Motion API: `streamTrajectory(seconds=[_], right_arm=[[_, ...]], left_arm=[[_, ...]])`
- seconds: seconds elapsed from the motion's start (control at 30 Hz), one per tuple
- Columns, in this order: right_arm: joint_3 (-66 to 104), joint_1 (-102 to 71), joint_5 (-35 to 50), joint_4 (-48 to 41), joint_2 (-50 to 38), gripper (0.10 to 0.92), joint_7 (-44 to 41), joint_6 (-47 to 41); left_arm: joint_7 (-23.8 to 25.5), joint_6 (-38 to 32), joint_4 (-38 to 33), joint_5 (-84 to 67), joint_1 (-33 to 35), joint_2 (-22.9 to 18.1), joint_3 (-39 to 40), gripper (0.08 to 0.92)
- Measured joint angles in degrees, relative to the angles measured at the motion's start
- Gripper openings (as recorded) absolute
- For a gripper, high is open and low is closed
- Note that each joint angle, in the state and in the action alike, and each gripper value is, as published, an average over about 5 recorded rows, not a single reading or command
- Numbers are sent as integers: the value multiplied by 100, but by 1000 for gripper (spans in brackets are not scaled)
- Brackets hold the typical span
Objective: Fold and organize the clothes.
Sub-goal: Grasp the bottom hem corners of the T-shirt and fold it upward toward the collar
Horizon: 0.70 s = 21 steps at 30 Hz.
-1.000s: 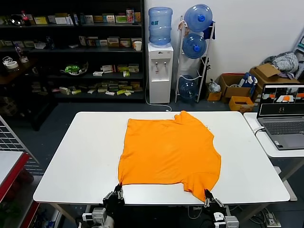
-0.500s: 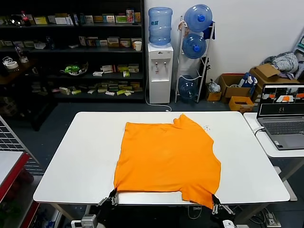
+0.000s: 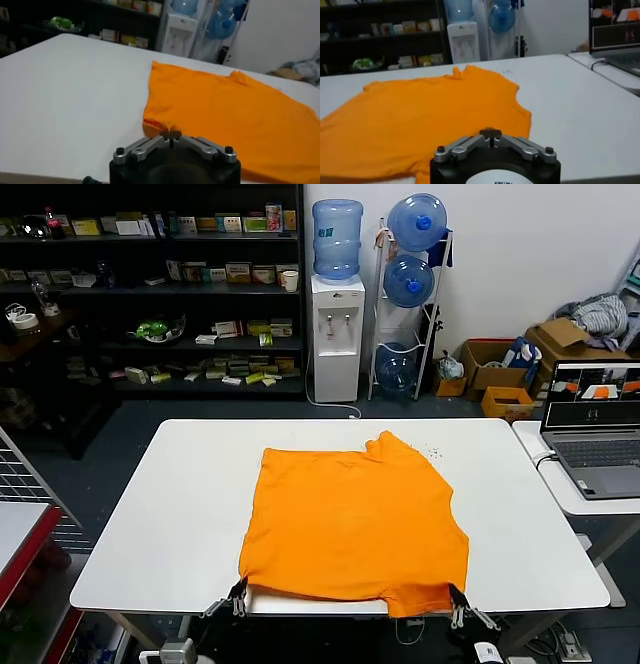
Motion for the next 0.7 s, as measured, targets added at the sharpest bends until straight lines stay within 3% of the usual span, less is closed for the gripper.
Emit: streamTrajectory(seconds=[0.7], right_arm=[[-985,2693,636,-1548,-321,124,528,-206]], left_arm=[[-16,-101,1179,-174,-1957,56,489,98]])
